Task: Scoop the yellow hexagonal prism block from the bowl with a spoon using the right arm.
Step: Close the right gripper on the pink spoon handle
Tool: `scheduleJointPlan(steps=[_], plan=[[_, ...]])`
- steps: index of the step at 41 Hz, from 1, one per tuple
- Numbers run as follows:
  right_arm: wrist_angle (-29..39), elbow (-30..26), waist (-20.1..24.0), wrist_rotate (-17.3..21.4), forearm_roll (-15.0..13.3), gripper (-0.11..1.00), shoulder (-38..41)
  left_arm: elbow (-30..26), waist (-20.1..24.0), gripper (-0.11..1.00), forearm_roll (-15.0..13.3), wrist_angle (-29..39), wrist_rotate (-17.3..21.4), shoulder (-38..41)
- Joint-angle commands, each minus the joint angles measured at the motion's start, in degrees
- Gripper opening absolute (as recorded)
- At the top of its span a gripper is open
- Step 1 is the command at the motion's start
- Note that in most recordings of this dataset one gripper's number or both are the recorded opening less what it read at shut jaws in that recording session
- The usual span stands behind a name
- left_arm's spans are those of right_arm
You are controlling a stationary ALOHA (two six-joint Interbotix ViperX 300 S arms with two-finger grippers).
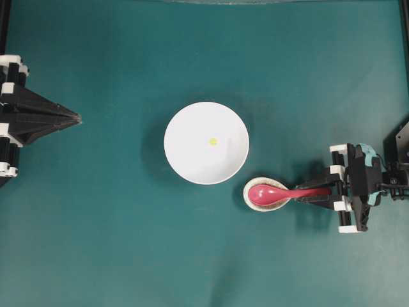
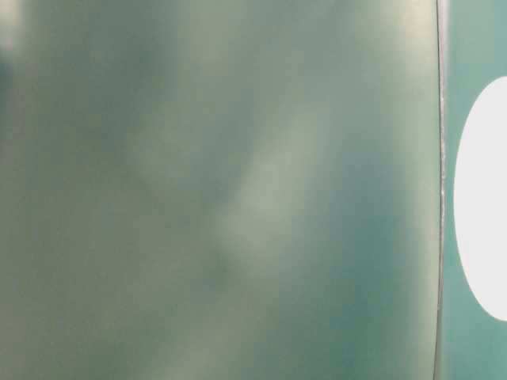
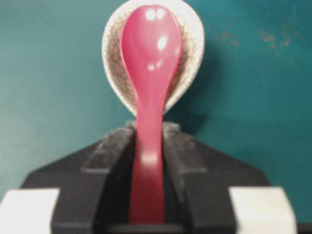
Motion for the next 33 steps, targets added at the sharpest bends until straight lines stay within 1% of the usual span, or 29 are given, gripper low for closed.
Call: scheduleJointPlan(steps=[1, 16, 28, 33], plan=[[-0.18, -0.53, 0.18, -0.09, 0.0, 0.27, -0.53, -1.58, -0.09, 0.03, 0.09, -0.26, -0.09, 0.53], [-0.18, -0.53, 0.18, -0.09, 0.0, 0.27, -0.53, -1.58, -0.09, 0.03, 0.09, -0.26, -0.09, 0.53], [1.05, -0.79, 0.26, -0.09, 0.0, 0.27, -0.44, -1.49, -0.09, 0.03, 0.09, -0.26, -0.09, 0.53], [1.05, -0.88, 0.18, -0.09, 0.0, 0.24, -0.44, -1.49, -0.09, 0.03, 0.09, -0.26, -0.09, 0.53]])
